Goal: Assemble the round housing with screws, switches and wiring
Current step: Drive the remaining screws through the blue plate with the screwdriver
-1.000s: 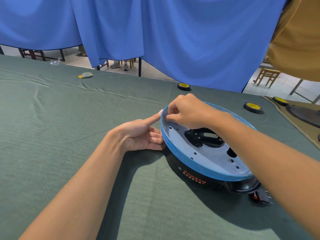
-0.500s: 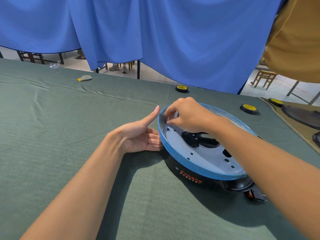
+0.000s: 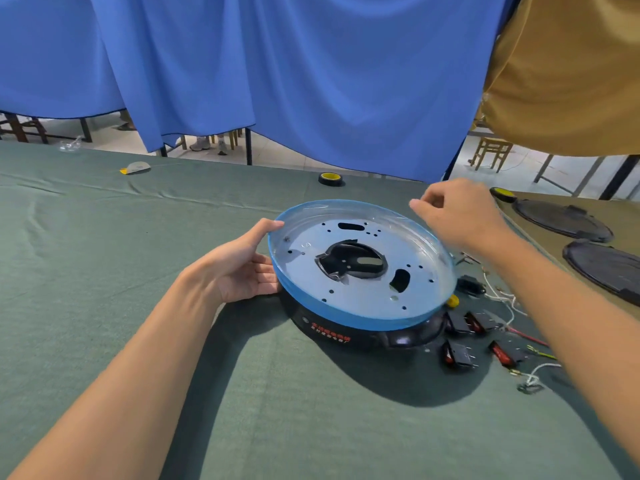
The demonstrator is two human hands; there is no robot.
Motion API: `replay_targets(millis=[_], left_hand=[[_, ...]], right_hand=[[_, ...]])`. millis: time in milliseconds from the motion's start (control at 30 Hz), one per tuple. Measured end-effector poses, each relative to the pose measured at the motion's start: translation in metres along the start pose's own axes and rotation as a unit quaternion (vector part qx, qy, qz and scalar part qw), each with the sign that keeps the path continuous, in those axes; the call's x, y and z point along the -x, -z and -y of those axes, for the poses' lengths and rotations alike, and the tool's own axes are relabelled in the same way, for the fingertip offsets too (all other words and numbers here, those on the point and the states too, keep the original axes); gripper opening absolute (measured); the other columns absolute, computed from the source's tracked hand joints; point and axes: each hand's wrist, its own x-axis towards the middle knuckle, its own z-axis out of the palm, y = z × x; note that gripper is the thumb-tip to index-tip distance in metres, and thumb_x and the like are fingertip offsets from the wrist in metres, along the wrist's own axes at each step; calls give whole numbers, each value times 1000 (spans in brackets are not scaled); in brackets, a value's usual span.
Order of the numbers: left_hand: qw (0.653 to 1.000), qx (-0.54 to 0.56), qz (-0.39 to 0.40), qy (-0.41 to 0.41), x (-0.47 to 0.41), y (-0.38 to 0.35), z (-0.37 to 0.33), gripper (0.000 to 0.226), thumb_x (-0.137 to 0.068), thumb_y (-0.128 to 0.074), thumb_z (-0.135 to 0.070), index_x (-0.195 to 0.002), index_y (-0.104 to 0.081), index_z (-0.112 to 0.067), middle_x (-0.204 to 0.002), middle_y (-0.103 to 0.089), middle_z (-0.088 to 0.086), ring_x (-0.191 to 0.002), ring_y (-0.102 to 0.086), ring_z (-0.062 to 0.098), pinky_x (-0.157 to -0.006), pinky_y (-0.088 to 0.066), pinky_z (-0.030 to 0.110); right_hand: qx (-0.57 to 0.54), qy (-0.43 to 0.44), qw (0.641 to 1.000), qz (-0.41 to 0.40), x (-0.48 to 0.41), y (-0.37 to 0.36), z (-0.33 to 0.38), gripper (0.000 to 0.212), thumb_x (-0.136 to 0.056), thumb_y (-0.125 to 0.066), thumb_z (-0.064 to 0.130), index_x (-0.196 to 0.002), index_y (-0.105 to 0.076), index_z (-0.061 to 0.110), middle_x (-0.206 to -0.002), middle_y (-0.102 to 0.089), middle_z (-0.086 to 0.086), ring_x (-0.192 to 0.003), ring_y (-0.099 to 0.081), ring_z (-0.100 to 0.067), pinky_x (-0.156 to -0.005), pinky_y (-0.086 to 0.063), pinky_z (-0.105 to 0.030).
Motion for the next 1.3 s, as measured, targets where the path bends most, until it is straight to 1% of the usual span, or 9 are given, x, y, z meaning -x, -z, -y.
replay_targets(millis=[200, 400, 533, 733, 900, 1033, 1133, 1200, 1300], left_hand=[[1000, 3, 8, 2, 3, 1, -2, 90, -62, -78, -46, -131, -50, 5, -104, -60, 13, -89, -60, 23, -106, -43, 37], [1000, -6, -3, -6, 6, -5, 0, 81, -69, -73, -50, -127, -53, 4, -107, -65, 14, -85, -66, 24, -94, -52, 36], [1000, -8, -2, -11, 8, -5, 1, 80, -71, -72, -50, -127, -54, 4, -111, -65, 15, -85, -67, 25, -82, -59, 35], [1000, -21, -9, -9, 6, -6, 1, 78, -73, -70, -50, -127, -54, 4, -111, -66, 16, -85, -67, 25, -80, -59, 35], [999, -22, -27, -19, 3, -7, 3, 74, -76, -70, -48, -125, -54, 6, -103, -66, 15, -75, -67, 23, -74, -60, 34], [997, -74, -30, -24, 5, -9, 2, 65, -74, -70, -48, -117, -58, -1, -94, -64, 12, -72, -64, 23, -75, -58, 34], [990, -134, -28, -38, 10, -12, -3, 69, -55, -69, -56, -102, -62, -5, -88, -63, 11, -71, -60, 22, -78, -52, 33], [976, -201, -54, -64, 12, -15, -6, 66, -54, -59, -65, -89, -62, -9, -83, -60, 10, -67, -55, 20, -75, -44, 31], [952, -286, -74, -76, 12, -14, -4, 64, -64, -43, -71, -81, -70, -15, -86, -64, 8, -80, -52, 21, -78, -42, 35]], right_hand=[[35, -102, 989, 97, 27, -8, -55, 6, -90, -61, 22, -85, -61, 25, -102, -69, -7, -98, -60, -27, -84, -51, -38], [128, -69, 973, 180, 42, -29, -54, 17, -83, -60, 29, -96, -59, 18, -101, -64, -14, -87, -61, -36, -75, -56, -46], [138, -80, 974, 158, 39, -34, -58, 23, -84, -61, 31, -103, -58, 18, -103, -63, -13, -89, -60, -35, -77, -56, -47], [38, -167, 985, 34, 26, -18, -72, 38, -91, -61, 42, -122, -55, 21, -116, -64, -12, -109, -56, -32, -89, -50, -44], [-119, -98, 982, -114, 19, 7, -44, 17, -91, -63, 36, -94, -63, 19, -85, -69, 2, -83, -68, -23, -83, -51, -38], [-223, -29, 967, -122, 17, 12, 0, 9, -86, -70, 30, -88, -67, 21, -80, -67, 7, -75, -68, -16, -75, -57, -44], [-283, -12, 953, -108, 15, 10, 26, 10, -84, -74, 25, -92, -68, 23, -81, -65, 7, -78, -65, -20, -67, -58, -34], [-364, -14, 926, -93, 13, 10, 42, 18, -83, -75, 19, -98, -65, 21, -82, -65, -1, -75, -65, -17, -55, -54, -21], [-482, -24, 874, -64, 10, 8, 63, 32, -83, -74, 8, -109, -57, 17, -93, -67, -14, -80, -70, -18, -62, -57, -24]])
